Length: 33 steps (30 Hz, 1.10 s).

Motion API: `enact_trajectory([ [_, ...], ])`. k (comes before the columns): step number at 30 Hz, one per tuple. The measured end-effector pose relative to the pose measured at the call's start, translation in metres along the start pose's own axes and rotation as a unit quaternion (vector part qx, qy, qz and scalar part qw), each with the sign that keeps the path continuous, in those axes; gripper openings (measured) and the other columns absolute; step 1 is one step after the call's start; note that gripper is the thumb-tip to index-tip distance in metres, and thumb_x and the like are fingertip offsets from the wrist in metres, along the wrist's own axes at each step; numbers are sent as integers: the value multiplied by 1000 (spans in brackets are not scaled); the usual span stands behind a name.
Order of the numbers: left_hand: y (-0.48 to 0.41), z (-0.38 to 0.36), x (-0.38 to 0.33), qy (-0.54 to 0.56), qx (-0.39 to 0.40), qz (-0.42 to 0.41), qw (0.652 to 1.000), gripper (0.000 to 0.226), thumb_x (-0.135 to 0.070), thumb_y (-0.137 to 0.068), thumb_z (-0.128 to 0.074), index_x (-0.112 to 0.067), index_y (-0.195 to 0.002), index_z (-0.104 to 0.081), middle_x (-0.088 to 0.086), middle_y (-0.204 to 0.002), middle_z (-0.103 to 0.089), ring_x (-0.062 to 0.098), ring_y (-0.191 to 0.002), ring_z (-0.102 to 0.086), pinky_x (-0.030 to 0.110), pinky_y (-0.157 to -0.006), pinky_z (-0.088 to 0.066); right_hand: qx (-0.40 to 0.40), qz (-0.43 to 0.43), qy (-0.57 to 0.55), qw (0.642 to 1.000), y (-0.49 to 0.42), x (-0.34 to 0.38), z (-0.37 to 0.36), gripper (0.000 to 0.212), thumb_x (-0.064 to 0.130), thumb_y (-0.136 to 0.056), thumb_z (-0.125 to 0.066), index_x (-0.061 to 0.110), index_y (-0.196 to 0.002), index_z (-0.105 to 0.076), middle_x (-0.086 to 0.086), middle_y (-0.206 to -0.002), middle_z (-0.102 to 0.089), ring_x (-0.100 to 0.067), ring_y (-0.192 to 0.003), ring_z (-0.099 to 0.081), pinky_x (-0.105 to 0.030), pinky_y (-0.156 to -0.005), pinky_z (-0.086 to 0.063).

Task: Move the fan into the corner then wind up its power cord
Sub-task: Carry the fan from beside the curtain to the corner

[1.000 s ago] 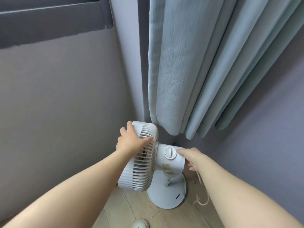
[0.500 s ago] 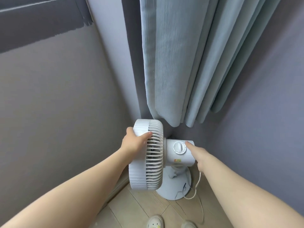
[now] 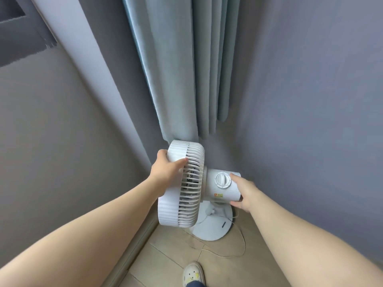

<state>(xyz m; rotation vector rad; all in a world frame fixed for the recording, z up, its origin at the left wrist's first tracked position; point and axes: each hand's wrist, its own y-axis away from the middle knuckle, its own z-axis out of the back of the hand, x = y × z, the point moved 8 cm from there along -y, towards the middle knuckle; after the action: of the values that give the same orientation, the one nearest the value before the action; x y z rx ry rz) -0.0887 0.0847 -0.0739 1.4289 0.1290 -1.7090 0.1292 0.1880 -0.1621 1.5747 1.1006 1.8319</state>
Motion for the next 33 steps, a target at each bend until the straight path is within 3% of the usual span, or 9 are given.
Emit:
enact_trajectory([
  [5, 48, -57, -22, -23, 63, -39, 997, 44, -37, -79, -71, -25, -108, -41, 5, -119, -60, 26, -109, -61, 44, -97, -50, -28, 33, -55, 998, 27, -21, 81, 59, 36, -87, -64, 14, -137, -43, -10, -140, -48, -32, -122, -53, -49, -98, -47],
  [7, 76, -90, -35, -31, 95, -64, 993, 42, -36, -80, -70, -24, -107, -41, 3, -112, -60, 24, -103, -62, 41, -95, -51, -42, 46, -91, 994, 47, -33, 124, 50, 34, -88, -64, 12, -129, -46, -9, -131, -53, -32, -111, -57, -48, -89, -50],
  [10, 132, -150, -54, -38, 150, -97, 983, 39, -28, -85, -68, -17, -111, -42, 0, -91, -58, 15, -79, -58, 33, -75, -50, -77, 60, -157, 983, 81, -59, 196, 51, 35, -84, -67, 14, -127, -49, -8, -124, -57, -31, -101, -60, -42, -70, -53],
  [14, 208, -228, -63, -45, 237, -96, 966, 39, -20, -86, -67, -16, -114, -40, 0, -86, -57, 15, -68, -58, 27, -57, -47, -144, 72, -238, 958, 115, -103, 297, 62, 36, -81, -71, 15, -134, -48, -8, -136, -52, -36, -121, -54, -52, -86, -49],
  [17, 252, -287, -63, -60, 292, -78, 951, 36, -18, -87, -65, -14, -114, -41, 4, -89, -57, 18, -73, -58, 30, -63, -50, -177, 76, -277, 941, 146, -130, 360, 59, 33, -82, -71, 12, -132, -49, -9, -135, -52, -36, -121, -53, -54, -86, -48],
  [21, 323, -385, -81, -88, 371, -73, 921, 59, -32, -72, -71, -9, -122, -50, 12, -122, -61, 30, -108, -60, 43, -100, -47, -238, 83, -350, 902, 179, -168, 463, 48, 27, -85, -69, 9, -126, -52, -10, -118, -53, -35, -113, -55, -55, -84, -48],
  [25, 380, -485, -89, -120, 445, -83, 884, 53, -32, -82, -67, -9, -127, -50, 13, -123, -63, 28, -105, -63, 38, -96, -50, -295, 81, -390, 869, 211, -193, 552, 46, 28, -83, -70, 9, -123, -56, -12, -120, -57, -36, -110, -57, -51, -77, -49],
  [28, 429, -559, -97, -129, 497, -81, 854, 55, -34, -82, -67, -9, -129, -49, 12, -123, -63, 27, -105, -63, 38, -96, -50, -328, 92, -410, 846, 227, -208, 624, 37, 26, -84, -70, 10, -115, -57, -11, -115, -56, -34, -102, -56, -55, -87, -49],
  [33, 496, -658, -112, -139, 557, -36, 818, 58, -38, -81, -67, -12, -130, -50, 5, -110, -61, 20, -90, -61, 32, -87, -51, -367, 91, -400, 835, 244, -220, 726, 48, 23, -84, -69, 8, -128, -55, -11, -121, -56, -31, -105, -54, -48, -89, -52],
])
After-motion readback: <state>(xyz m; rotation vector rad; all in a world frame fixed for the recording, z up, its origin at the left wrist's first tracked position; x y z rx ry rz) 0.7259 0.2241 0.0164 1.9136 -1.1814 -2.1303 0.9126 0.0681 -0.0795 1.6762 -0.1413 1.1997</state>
